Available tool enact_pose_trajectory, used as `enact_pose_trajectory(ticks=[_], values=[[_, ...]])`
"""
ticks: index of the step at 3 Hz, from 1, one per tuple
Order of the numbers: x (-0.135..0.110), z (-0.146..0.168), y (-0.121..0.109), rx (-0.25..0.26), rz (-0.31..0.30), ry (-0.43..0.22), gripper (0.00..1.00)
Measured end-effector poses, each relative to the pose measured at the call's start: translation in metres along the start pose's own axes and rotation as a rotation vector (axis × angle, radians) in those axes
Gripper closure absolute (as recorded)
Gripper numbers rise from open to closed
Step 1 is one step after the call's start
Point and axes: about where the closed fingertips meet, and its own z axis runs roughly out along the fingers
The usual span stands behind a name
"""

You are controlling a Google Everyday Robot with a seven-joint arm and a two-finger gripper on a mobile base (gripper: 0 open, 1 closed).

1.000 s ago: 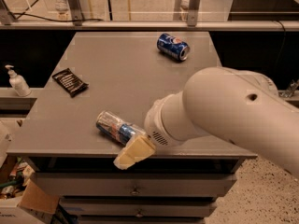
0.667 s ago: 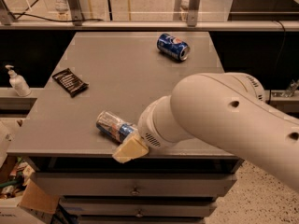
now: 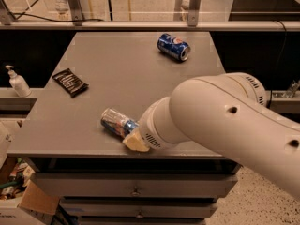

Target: Move redbull can near pepsi can

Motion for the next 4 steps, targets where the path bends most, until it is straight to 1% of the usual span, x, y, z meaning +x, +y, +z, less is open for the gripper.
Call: enact_pose_trajectory(ticks=[1,2,3,4], values=[[0.009,-0.017,-0.024,0.047,0.039,0.006,0.88],[0.022,-0.045,-0.065,0.119,0.089,0.005,1.00],[0.022,-0.045,-0.065,0.119,0.088,0.005,1.00],[0.024,-0.047,-0.075,0.164,0.085,0.008,1.00]])
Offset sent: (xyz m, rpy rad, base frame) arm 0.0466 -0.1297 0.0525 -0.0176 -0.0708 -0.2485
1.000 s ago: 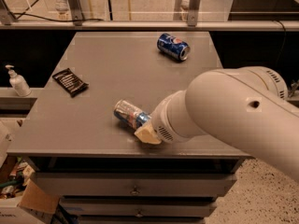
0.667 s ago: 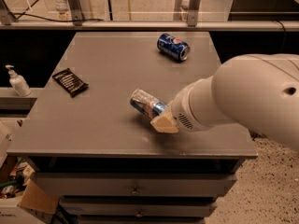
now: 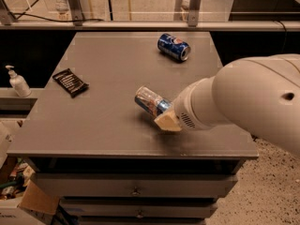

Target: Move redbull can near pepsi can

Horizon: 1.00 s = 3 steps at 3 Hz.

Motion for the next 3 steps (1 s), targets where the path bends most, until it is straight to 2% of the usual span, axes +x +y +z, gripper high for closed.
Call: enact_pose_trajectory(ticks=[2,3], values=[[0.002,0.020,-0.081,0.166,0.002,0.047,1.00],[0.004,0.038,-0.135,0.231,-0.029,0.090,1.00]])
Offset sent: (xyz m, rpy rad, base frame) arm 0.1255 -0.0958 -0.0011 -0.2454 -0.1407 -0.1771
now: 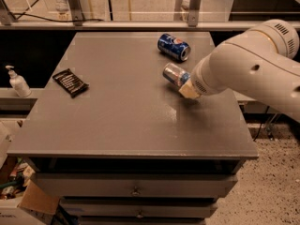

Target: Move redbull can near pepsi can

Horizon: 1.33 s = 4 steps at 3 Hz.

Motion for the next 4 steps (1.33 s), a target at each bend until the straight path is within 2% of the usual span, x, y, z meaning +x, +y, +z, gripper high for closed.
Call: enact_pose_trajectory(ticks=[1,2,4], values=[[-0.003,0.024,-0.040,0.027,-0.014,0.013,1.00],[-0.010,0.039,-0.065,0.029,-0.012,0.002,1.00],[-0.020,0.067,-0.082,-0.003,-0.037,0.003,1.00]])
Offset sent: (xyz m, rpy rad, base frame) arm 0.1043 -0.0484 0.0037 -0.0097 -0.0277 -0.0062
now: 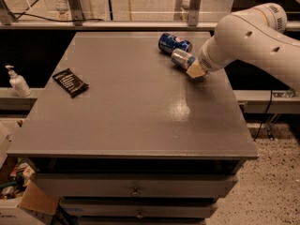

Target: Move redbull can near pepsi can

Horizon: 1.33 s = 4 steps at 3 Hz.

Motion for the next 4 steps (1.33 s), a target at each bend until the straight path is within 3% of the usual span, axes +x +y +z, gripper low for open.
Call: enact_pose_trajectory(ticks=[1,2,4], values=[[-0.0003,0.0093,-0.0016,-0.010,-0.003,0.007,1.00],[-0.0007,0.0130,-0.0035,-0.012,-0.005,0.014,0.83],[0.0011,0.0173,-0.0039,-0.021,-0.019,0.023,0.36]])
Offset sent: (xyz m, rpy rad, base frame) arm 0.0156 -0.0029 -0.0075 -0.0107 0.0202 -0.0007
